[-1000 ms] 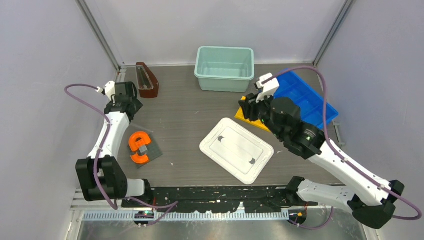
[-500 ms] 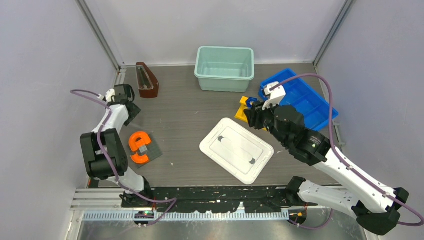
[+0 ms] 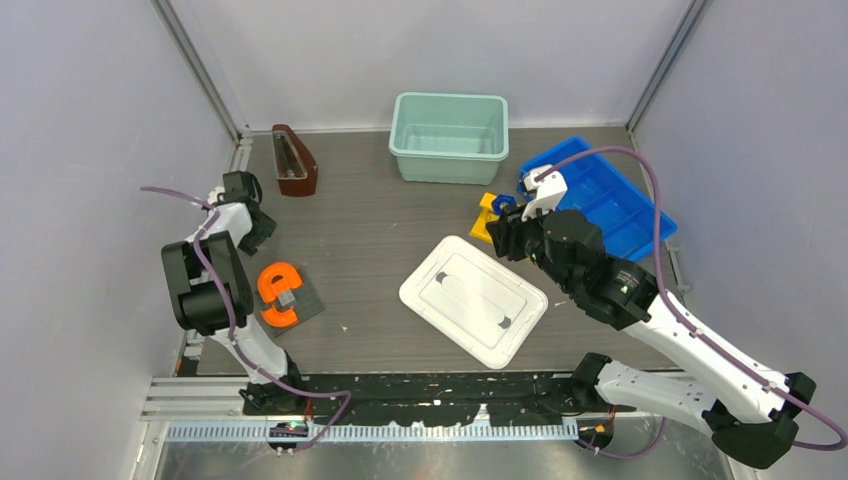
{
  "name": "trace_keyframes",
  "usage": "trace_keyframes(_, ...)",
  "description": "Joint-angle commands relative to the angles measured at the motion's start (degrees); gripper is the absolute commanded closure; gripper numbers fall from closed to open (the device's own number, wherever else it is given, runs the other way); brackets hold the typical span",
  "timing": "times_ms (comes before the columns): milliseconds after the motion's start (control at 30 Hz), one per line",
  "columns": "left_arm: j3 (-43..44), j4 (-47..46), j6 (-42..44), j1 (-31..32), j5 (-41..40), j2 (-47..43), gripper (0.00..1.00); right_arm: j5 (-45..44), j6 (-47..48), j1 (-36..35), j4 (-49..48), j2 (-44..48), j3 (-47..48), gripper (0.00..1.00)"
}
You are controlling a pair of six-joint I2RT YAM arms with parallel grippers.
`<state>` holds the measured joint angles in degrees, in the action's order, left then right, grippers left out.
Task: Organize the chemistry lab equipment
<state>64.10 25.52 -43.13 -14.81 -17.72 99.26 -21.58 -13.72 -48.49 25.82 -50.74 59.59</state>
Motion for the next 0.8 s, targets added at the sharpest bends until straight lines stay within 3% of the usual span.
trace_keyframes(0, 1.2, -2.58, -1.42, -1.56, 0.81, 0.66, 0.48, -0.32, -0.83, -0.03, -0.55, 0.08, 2.67, 0.56)
trace_keyframes(433, 0.77, -3.63, -3.03, -3.28, 5.22, 4.35, 0.57, -1.68, -1.34, -0.07, -0.81, -0.02, 2.34, 0.56)
trace_keyframes(767, 2.7, -2.78, -3.0, -3.56, 10.95, 6.66, 0.75, -3.3, -0.33, -0.03, -0.79, 0.33, 2.1, 0.55)
